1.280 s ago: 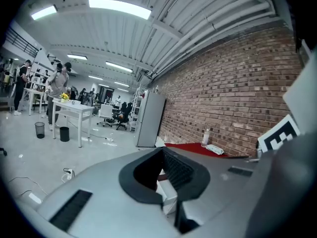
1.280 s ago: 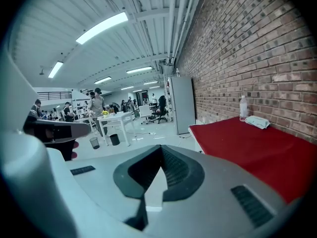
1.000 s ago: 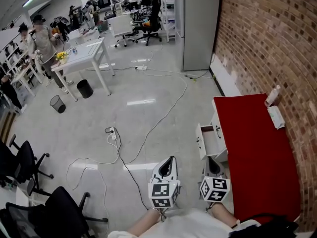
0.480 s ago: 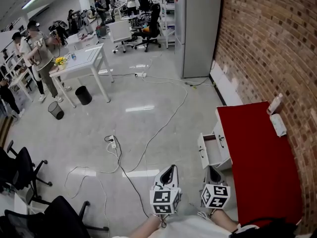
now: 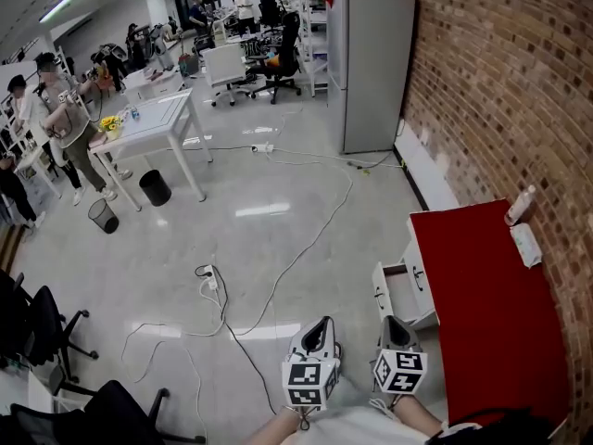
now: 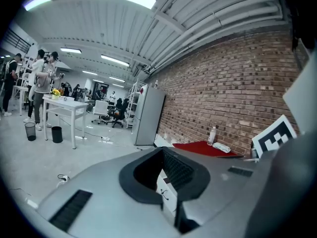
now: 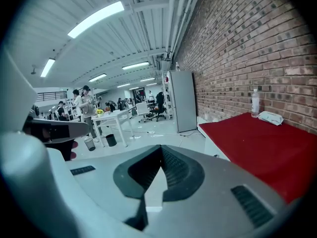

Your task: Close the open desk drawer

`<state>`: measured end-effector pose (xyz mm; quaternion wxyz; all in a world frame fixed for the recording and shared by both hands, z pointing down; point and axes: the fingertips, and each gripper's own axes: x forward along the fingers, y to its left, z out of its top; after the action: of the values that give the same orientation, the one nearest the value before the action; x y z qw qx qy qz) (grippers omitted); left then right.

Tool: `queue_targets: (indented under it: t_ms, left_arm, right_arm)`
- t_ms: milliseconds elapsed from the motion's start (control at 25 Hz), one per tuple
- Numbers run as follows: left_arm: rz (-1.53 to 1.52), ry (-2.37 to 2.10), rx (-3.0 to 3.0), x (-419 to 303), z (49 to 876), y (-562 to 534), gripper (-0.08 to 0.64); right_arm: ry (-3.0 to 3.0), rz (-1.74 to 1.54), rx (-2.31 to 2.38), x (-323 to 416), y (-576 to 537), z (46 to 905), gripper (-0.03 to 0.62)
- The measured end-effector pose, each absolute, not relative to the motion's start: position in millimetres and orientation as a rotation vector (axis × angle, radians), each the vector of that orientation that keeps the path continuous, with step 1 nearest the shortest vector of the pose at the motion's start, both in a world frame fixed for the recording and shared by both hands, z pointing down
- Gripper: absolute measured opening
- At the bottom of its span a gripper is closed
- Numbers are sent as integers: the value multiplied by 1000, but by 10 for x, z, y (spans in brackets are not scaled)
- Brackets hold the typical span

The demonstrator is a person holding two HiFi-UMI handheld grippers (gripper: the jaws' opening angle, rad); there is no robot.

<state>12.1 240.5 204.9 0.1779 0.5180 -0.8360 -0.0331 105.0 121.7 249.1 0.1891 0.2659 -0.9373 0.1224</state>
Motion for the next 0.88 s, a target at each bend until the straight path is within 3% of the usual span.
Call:
queue_targets:
  t_ms: [880]
  left_arm:
    - [29, -2256, 1627, -1165, 2100, 850, 8]
  right_arm:
    - [-2571, 422, 894, -166, -153, 2647, -2]
